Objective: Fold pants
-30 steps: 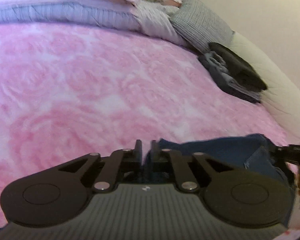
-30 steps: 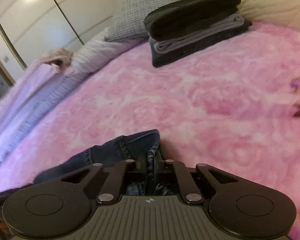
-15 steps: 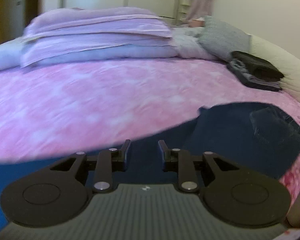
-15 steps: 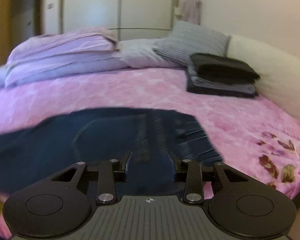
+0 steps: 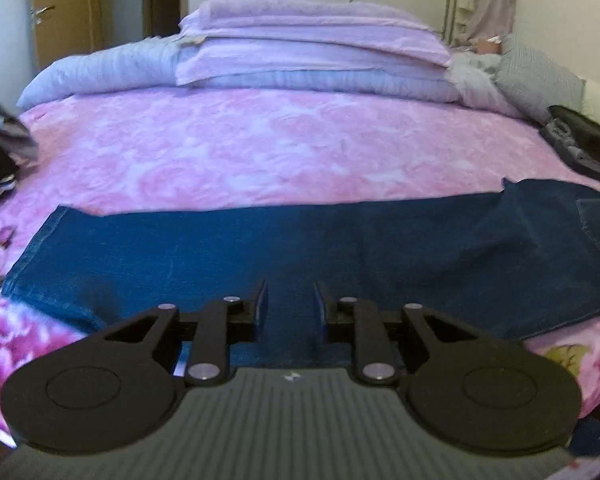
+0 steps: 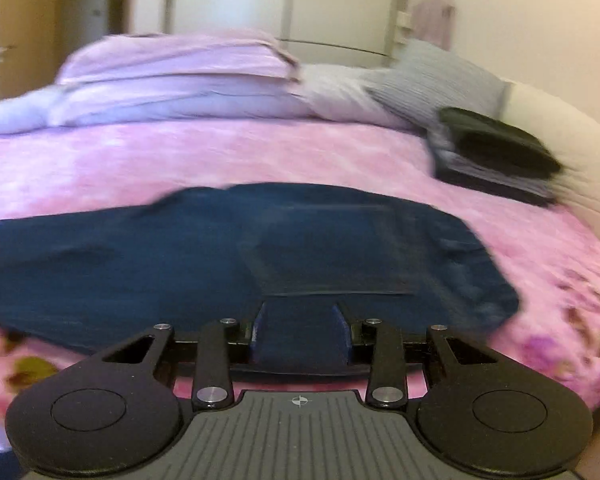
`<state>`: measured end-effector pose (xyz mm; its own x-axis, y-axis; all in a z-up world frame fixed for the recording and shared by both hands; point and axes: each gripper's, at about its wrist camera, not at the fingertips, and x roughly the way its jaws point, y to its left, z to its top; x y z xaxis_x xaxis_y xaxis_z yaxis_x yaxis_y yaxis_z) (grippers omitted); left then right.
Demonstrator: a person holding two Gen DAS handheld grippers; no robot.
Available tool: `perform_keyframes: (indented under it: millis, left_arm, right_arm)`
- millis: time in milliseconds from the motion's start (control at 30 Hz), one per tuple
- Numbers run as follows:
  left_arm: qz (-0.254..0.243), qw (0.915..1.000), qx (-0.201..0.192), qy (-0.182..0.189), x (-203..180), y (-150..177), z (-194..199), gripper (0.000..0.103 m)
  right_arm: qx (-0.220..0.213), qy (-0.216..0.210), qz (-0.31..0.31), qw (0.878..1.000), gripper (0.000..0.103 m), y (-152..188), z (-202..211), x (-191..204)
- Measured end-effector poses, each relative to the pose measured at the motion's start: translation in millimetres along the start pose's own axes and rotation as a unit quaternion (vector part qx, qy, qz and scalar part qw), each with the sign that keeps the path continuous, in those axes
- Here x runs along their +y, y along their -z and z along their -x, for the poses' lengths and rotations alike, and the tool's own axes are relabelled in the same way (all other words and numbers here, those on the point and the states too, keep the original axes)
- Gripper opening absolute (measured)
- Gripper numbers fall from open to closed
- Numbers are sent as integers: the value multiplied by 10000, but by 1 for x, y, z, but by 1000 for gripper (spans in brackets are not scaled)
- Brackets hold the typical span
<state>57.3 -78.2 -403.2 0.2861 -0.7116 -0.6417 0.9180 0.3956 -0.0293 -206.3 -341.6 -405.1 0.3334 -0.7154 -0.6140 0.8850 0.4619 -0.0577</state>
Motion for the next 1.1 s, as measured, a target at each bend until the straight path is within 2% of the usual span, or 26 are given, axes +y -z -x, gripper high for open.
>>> perform_keyframes:
  millis: [67,100,200,300,400,500,600,700,767,800,833,967,1033,1067,1100]
  left_arm:
    - [58,9997,234,-41,3,5,-10,20]
    - [57,9993,345,-98,3,8,-17,20]
    - [196,9989,387,-150,6,12,-15,20]
    - [263,9994,225,-49,17,14,6,20]
    - [689,9972,238,-154,47,17,18,20]
    - [1223,9913,332,-361,84,19,19,19]
    - [1412,9882,71,-588,112,16,24,19]
    - [1318,9896,-143,-552,124,10,20,19]
    - [1008,9931,-1,-602,125,11,9,21]
    - [878,9929,210,-772,125,13,-2,21]
    - [921,9917,344,-833,130,17,-10,22]
    - [1645,9843,181,-619,146,21,7,19]
    - [1966,9796,162,-375,151,25,15,20]
    - [2238,9742,189,-219,156,27,16,20]
    - [2651,9639,234,-34,163,32,15,21]
  right_arm:
    - [376,-127,59,9992,33,6,-21,18]
    - [572,-49,83,9983,33,12,-33,24]
    - [570,226,-5,9981,34,7,-32,36]
    - [495,-72,-297,9983,34,0,-13,43]
    - [423,-52,-346,9985,34,0,3,50]
    - [434,-113,-465,9979,34,4,11,51]
    - [573,-202,-634,9961,34,6,10,53]
    - [613,-253,-761,9949,34,4,7,54]
    - [637,-292,-799,9943,34,3,7,56]
    - [638,-291,-797,9944,34,3,7,56]
    - [627,-284,-781,9946,34,3,7,56]
    - [618,-242,-823,9944,34,5,12,51]
    - [650,-226,-965,9930,34,8,12,47]
    - [666,-230,-1035,9921,34,9,12,44]
    - [685,-227,-1098,9913,34,9,12,42]
